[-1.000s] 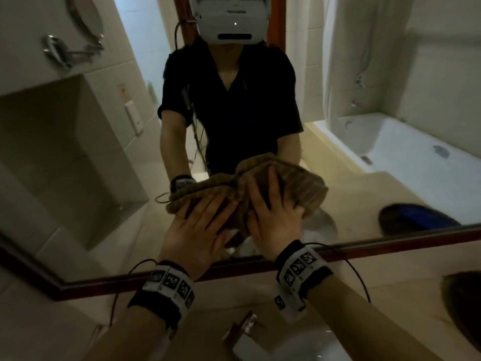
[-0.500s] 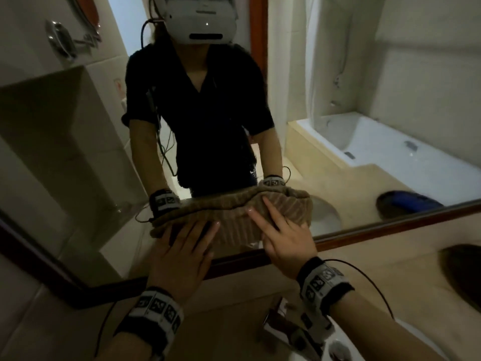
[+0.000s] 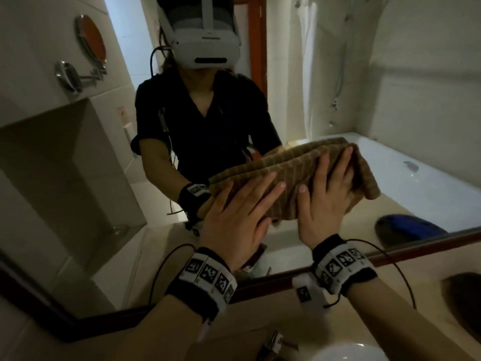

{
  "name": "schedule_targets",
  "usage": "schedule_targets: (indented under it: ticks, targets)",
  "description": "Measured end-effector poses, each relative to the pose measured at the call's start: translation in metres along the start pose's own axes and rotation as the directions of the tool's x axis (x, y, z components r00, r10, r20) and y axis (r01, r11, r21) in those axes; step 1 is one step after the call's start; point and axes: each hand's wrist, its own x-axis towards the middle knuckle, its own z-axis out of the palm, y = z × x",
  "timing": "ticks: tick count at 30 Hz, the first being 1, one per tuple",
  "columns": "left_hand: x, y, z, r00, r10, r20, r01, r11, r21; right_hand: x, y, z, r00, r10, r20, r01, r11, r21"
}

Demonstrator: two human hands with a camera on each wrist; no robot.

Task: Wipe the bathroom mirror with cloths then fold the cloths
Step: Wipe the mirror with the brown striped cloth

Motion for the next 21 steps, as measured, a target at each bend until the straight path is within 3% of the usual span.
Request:
schedule_targets:
  ticks: [4,7,11,14,18,21]
  targets:
    - [-0.045,-0.051,0.009,0.995,-0.086,-0.051,0.092,0.990,0.110,-0.020,-0.065,0.021,0.998,-0.053,0.040,0.053,0.999,0.005]
    - [-0.103,-0.103,0.018,0.980,-0.163,-0.111,0.181,0.967,0.177,-0.038,-0.120,0.035,0.969,-0.222,0.107,0.219,0.975,0.042]
    - [-0.183,-0.149,0.024,0.940,-0.334,-0.071,0.341,0.919,0.196,-0.078,-0.190,0.056,0.824,-0.540,0.172,0.519,0.841,0.153]
    - [-0.216,-0.155,0.032,0.898,-0.431,0.089,0.406,0.888,0.215,-0.110,-0.218,0.073,0.759,-0.597,0.262,0.541,0.801,0.258]
    - [-0.219,-0.144,0.046,0.875,-0.478,0.069,0.466,0.873,0.141,-0.128,-0.217,0.078,0.770,-0.542,0.337,0.488,0.840,0.237]
    - [-0.215,-0.126,0.053,0.885,-0.460,0.070,0.453,0.886,0.095,-0.140,-0.197,0.075,0.840,-0.454,0.296,0.407,0.889,0.208]
